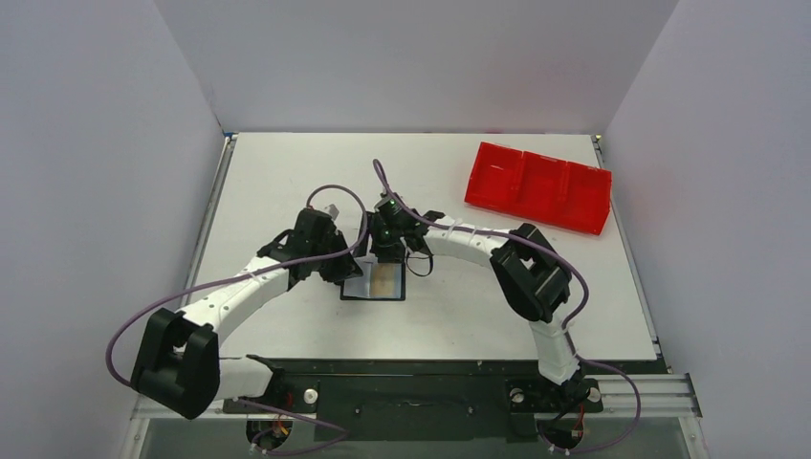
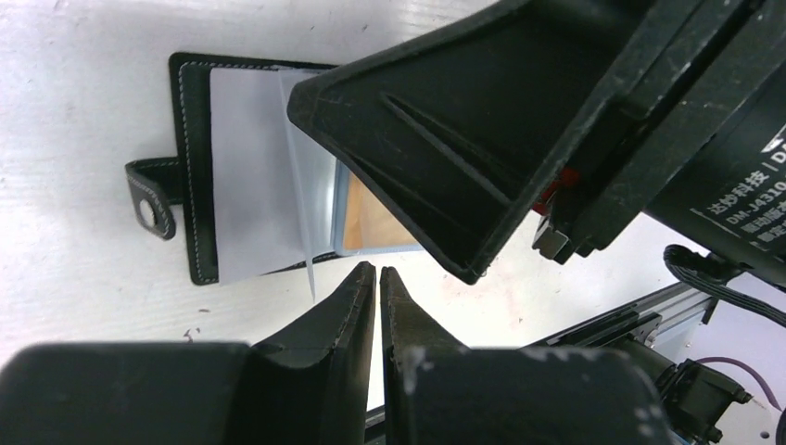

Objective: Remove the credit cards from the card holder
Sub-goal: Remove the credit card from the card holder.

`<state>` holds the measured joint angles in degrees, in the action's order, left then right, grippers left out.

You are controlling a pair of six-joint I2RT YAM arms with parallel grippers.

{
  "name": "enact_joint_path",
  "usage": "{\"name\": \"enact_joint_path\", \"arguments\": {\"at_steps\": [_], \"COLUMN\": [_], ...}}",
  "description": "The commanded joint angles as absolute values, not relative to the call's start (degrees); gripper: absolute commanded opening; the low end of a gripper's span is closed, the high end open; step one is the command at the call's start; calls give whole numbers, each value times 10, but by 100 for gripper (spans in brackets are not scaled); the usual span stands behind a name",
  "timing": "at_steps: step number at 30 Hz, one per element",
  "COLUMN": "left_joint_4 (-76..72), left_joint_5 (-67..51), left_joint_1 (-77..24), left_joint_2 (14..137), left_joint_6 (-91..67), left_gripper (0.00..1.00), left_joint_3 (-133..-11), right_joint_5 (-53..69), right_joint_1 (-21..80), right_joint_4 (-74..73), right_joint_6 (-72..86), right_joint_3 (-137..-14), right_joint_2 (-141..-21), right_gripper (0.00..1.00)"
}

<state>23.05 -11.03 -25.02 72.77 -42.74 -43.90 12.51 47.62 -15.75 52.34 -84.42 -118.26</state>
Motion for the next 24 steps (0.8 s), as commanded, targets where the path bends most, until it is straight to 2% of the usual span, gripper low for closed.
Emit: {"name": "enact_joint_path", "arguments": {"at_steps": [1, 9, 14, 19, 24], "left_joint_4": [179, 181, 168, 170, 161], "left_joint_5": [-134, -130, -133, -116, -119], "left_joint_1": [-248, -250, -262, -264, -258], "left_joint_2": [749, 818, 869, 897, 909], "left_joint_6": [-424, -415, -415, -417, -417], "left_gripper": [5, 5, 5, 11, 12], "left_joint_3": [-481, -506, -519, -514, -497], "right_joint_5": [132, 84, 65, 60, 55], "right_joint_1": [462, 436, 435, 451, 473], "right_joint_4": [-127, -145, -167, -190, -217], "right_joint_6": [537, 524, 507, 489, 469], "right_joint_3": [-824, -763, -712, -703, -724], "right_joint_2": [-1138, -1070, -1039, -1041, -1068], "right_gripper": [65, 62, 52, 39, 35]}}
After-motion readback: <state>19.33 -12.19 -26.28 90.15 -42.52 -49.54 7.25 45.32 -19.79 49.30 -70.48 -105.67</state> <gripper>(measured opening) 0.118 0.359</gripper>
